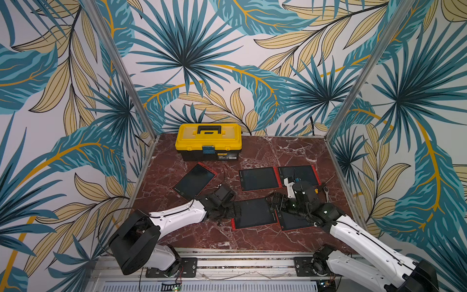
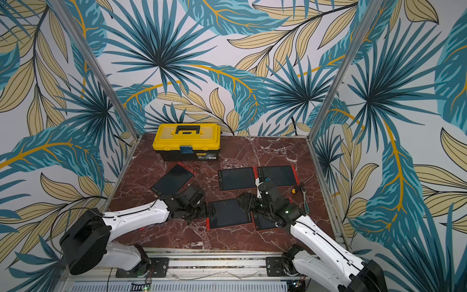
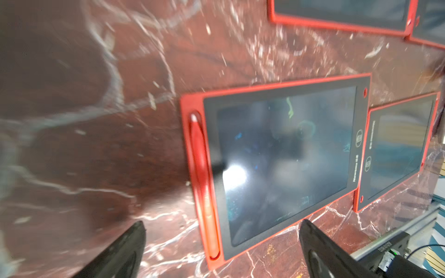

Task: Place the stylus back onto the writing tablet
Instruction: Move the writing tablet to the center of the board.

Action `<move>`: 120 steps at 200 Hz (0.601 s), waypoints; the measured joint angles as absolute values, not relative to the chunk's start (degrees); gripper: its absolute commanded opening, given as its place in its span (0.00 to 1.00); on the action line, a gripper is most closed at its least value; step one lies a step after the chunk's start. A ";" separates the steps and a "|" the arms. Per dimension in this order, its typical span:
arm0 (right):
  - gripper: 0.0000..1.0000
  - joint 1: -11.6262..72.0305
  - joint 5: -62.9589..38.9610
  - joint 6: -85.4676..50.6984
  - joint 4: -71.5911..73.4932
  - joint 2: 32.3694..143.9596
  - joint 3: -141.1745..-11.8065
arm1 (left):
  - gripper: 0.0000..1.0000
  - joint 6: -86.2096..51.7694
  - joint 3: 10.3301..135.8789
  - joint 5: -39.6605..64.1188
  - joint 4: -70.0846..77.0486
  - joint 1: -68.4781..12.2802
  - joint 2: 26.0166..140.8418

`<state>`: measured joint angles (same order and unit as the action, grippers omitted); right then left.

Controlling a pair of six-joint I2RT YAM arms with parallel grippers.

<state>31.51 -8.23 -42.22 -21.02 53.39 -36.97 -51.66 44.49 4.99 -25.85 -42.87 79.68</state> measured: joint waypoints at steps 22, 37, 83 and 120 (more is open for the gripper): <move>0.99 31.68 -9.45 -42.19 -19.14 53.43 -36.97 | 1.00 -49.30 46.28 4.16 -28.21 -37.89 76.62; 1.00 31.99 -9.98 -42.17 -17.98 53.78 -36.97 | 1.00 -47.66 47.11 3.44 -29.54 -34.54 75.46; 1.00 32.36 -10.68 -41.54 -16.53 54.59 -36.97 | 1.00 -42.48 51.68 2.57 -31.75 -23.83 76.27; 1.00 32.36 -11.46 -40.38 -16.53 55.51 -36.97 | 1.00 -39.38 57.43 5.10 -31.22 -14.39 81.32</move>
<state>32.36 -11.46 -40.38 -16.53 55.51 -36.97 -39.38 57.43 5.10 -31.22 -14.39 81.32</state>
